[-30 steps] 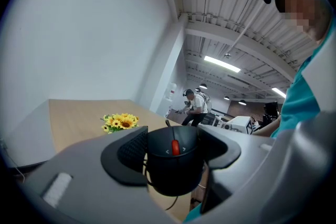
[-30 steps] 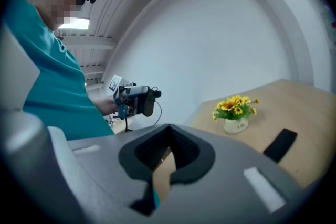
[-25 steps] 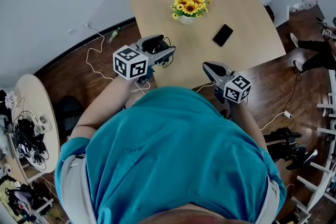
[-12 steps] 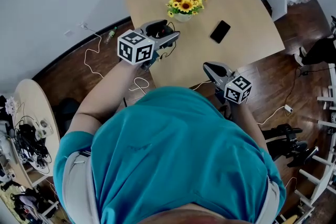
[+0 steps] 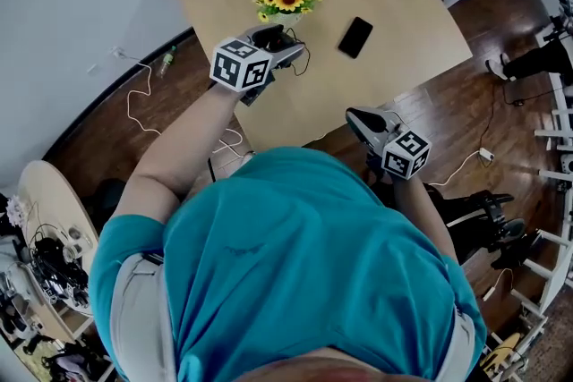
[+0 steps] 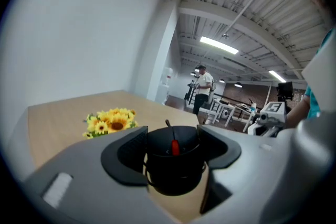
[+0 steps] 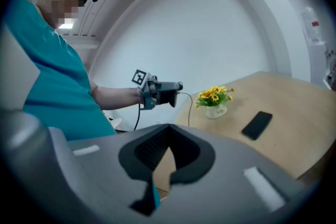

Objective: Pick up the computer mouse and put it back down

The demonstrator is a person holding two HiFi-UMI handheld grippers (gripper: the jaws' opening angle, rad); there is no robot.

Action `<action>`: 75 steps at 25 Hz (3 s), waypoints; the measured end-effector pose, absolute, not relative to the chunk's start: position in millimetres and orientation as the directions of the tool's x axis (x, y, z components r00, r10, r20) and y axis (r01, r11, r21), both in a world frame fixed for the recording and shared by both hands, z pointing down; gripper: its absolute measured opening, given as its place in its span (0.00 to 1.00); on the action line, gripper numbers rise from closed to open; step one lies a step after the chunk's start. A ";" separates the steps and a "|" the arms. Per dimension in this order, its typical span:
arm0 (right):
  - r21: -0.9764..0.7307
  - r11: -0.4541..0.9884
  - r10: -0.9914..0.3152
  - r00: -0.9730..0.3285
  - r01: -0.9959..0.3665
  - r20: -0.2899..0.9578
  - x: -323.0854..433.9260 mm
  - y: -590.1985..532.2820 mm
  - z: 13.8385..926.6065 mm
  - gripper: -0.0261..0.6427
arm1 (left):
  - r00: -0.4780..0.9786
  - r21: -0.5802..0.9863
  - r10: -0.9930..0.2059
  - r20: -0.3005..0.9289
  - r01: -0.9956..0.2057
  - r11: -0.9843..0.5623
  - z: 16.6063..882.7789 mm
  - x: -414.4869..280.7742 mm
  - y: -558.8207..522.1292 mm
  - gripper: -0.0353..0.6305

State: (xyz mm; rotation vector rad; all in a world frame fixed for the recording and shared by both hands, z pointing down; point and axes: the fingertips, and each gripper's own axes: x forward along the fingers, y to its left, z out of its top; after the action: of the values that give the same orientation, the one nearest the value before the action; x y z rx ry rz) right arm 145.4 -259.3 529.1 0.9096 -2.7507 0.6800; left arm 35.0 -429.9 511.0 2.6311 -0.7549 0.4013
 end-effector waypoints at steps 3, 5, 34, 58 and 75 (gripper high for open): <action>-0.385 0.695 -0.520 -0.794 -0.607 0.315 148.9 -256.0 538.8 0.04 | 0.783 0.294 -0.392 0.483 -0.567 -0.770 574.1 41.1 -428.5 0.51; -0.393 0.687 -0.516 -0.791 -0.611 0.329 150.6 -253.9 545.8 0.04 | 0.759 0.304 -0.354 0.546 -0.574 -0.760 611.1 43.8 -425.3 0.51; -0.440 0.628 -0.515 -0.767 -0.642 0.382 171.6 -242.2 569.4 0.04 | 0.575 0.257 -0.256 0.777 -0.660 -0.706 751.4 36.4 -425.3 0.73; -0.387 0.772 -0.463 -0.863 -0.504 0.199 150.9 -266.9 526.9 0.04 | 0.787 0.458 -0.558 0.263 -0.611 -0.646 540.2 -26.6 -300.9 0.06; -0.377 0.795 -0.418 -0.880 -0.475 0.225 -1.1 -156.5 516.1 0.04 | 0.828 0.376 -0.542 0.145 -0.553 -0.744 508.8 -166.4 -130.9 0.06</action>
State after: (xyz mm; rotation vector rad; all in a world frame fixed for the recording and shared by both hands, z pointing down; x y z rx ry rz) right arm -1.1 -156.5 516.1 0.7124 -2.8519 0.6514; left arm -166.4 -130.9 508.8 2.6027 -0.8169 0.0369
